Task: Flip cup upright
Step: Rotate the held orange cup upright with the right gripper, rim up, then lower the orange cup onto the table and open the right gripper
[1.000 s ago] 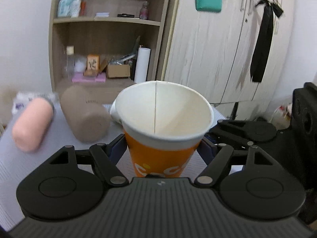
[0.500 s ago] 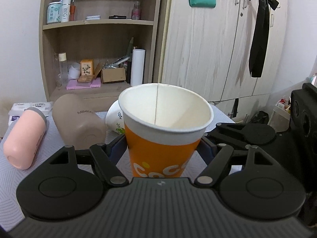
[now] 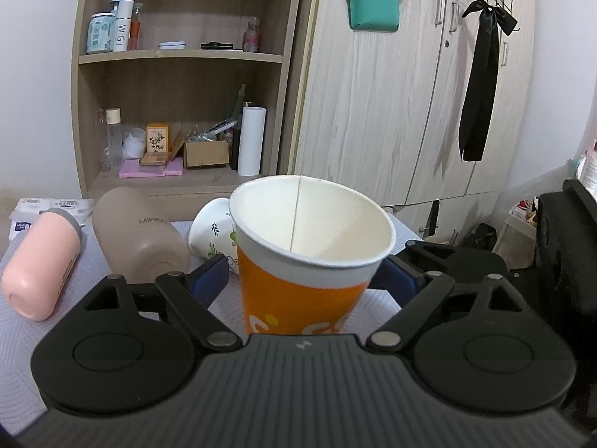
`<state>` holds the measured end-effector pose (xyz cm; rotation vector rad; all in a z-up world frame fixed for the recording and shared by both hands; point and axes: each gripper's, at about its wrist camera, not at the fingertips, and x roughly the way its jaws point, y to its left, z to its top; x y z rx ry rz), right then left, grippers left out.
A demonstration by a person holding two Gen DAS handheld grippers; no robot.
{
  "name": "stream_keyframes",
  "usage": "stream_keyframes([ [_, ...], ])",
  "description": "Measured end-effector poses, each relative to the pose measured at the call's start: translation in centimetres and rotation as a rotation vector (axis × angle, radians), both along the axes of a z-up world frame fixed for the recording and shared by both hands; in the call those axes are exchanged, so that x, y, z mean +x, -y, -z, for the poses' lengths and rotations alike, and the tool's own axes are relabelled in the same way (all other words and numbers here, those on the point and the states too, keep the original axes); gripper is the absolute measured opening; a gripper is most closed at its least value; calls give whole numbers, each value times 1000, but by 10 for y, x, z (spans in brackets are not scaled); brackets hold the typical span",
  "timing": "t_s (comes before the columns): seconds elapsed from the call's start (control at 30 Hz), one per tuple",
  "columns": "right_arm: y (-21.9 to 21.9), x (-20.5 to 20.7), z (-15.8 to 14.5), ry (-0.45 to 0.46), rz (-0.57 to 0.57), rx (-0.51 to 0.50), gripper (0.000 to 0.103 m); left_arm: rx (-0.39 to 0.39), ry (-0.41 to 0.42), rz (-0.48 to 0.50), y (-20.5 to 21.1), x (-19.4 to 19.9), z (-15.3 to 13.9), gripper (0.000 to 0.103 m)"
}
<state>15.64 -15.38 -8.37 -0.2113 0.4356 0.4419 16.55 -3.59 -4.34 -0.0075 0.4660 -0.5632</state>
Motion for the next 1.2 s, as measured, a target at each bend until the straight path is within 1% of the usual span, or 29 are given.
stream_keyframes([
  [0.1, 4, -6, -3, 9, 25, 5, 88, -2, -1, -9, -4, -5, -2, 91],
  [0.3, 12, -31, -4, 8, 65, -8, 88, -9, 2, -50, -19, -26, -5, 92],
  [0.43, 18, -55, -7, 4, 117, 38, 88, -8, 8, -102, -32, -45, -8, 92],
  [0.53, 20, -72, -12, 18, 157, 56, 88, 18, 4, -147, -39, -59, -9, 94],
  [0.63, 18, -88, -20, 41, 192, 50, 88, 32, -5, -180, -47, -72, -11, 94],
  [0.73, 15, -105, -31, 80, 212, 40, 88, 30, -4, -200, -56, -84, -16, 94],
  [0.87, 12, -125, -45, 123, 253, 32, 88, 39, 13, -250, -64, -103, -24, 94],
  [0.97, 11, -137, -52, 147, 279, 45, 88, 45, 42, -286, -70, -116, -31, 95],
  [1.07, 9, -144, -58, 169, 325, 49, 88, 36, 53, -311, -76, -124, -38, 95],
  [1.2, 10, -152, -64, 197, 406, 54, 88, 55, 78, -329, -77, -136, -44, 97],
])
